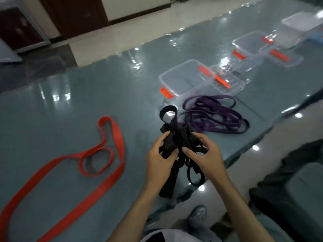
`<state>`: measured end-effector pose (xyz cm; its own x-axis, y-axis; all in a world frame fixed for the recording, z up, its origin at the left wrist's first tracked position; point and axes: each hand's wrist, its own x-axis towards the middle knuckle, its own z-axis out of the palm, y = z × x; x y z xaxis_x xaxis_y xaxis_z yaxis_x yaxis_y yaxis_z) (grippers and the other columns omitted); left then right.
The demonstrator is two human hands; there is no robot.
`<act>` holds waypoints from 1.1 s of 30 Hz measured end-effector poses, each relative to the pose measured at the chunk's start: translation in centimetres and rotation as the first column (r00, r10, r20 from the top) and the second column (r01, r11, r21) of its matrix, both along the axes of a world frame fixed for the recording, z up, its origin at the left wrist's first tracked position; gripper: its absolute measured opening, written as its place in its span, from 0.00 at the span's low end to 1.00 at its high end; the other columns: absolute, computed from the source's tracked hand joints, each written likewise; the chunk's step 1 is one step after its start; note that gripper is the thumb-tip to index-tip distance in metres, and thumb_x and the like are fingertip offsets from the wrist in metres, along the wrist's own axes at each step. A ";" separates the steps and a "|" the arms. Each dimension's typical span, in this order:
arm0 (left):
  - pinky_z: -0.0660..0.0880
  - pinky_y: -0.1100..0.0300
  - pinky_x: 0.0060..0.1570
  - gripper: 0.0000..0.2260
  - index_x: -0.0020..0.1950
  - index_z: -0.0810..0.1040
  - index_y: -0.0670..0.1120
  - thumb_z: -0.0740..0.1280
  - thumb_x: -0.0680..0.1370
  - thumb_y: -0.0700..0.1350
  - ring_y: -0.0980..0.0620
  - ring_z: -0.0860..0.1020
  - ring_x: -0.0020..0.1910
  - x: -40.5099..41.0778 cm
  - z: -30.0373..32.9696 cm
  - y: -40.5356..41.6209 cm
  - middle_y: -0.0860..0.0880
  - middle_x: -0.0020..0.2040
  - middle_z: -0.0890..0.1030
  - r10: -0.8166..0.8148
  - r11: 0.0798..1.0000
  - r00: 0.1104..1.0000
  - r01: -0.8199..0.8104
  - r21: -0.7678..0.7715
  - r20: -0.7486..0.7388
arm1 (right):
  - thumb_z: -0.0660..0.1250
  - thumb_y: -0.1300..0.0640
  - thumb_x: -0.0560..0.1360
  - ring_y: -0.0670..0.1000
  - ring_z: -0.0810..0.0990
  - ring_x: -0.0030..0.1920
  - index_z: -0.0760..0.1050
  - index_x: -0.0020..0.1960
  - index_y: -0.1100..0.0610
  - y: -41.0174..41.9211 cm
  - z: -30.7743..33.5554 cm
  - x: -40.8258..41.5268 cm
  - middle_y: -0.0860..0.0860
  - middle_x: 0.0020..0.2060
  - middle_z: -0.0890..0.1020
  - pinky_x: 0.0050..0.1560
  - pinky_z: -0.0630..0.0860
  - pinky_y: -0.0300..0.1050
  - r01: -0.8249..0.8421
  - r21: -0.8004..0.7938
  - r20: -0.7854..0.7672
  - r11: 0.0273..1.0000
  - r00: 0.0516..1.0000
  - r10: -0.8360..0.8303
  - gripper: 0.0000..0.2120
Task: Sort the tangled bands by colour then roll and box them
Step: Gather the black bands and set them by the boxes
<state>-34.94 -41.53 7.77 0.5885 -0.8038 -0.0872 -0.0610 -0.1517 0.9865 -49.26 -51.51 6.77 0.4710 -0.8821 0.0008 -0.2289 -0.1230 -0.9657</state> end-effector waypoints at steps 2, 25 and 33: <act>0.81 0.67 0.55 0.26 0.72 0.78 0.58 0.76 0.78 0.38 0.62 0.83 0.60 -3.2 0.3 -3.1 0.61 0.60 0.85 -0.012 1.000 1.000 0.012 -0.027 -0.009 | 0.80 0.47 0.72 0.43 0.84 0.56 0.80 0.62 0.43 -2.7 0.5 -3.6 0.38 0.51 0.86 0.58 0.82 0.44 0.033 -0.015 0.000 0.999 0.999 -0.033 0.20; 0.80 0.46 0.66 0.25 0.69 0.80 0.56 0.77 0.75 0.37 0.51 0.83 0.64 -25.7 0.4 -36.6 0.52 0.63 0.85 -0.256 0.965 0.966 0.254 -0.071 -0.025 | 0.82 0.50 0.72 0.39 0.85 0.52 0.81 0.57 0.39 -29.8 0.7 -27.8 0.37 0.52 0.86 0.50 0.80 0.32 0.393 0.021 0.066 0.919 0.917 -0.394 0.17; 0.81 0.52 0.64 0.25 0.68 0.80 0.59 0.77 0.76 0.37 0.56 0.83 0.63 -29.2 -1.9 -51.2 0.56 0.62 0.85 -0.257 0.966 0.959 0.253 -0.048 -0.118 | 0.80 0.46 0.73 0.39 0.84 0.56 0.79 0.62 0.37 -44.7 -0.4 -32.0 0.36 0.55 0.85 0.52 0.83 0.39 0.355 0.010 -0.037 0.935 0.935 -0.354 0.20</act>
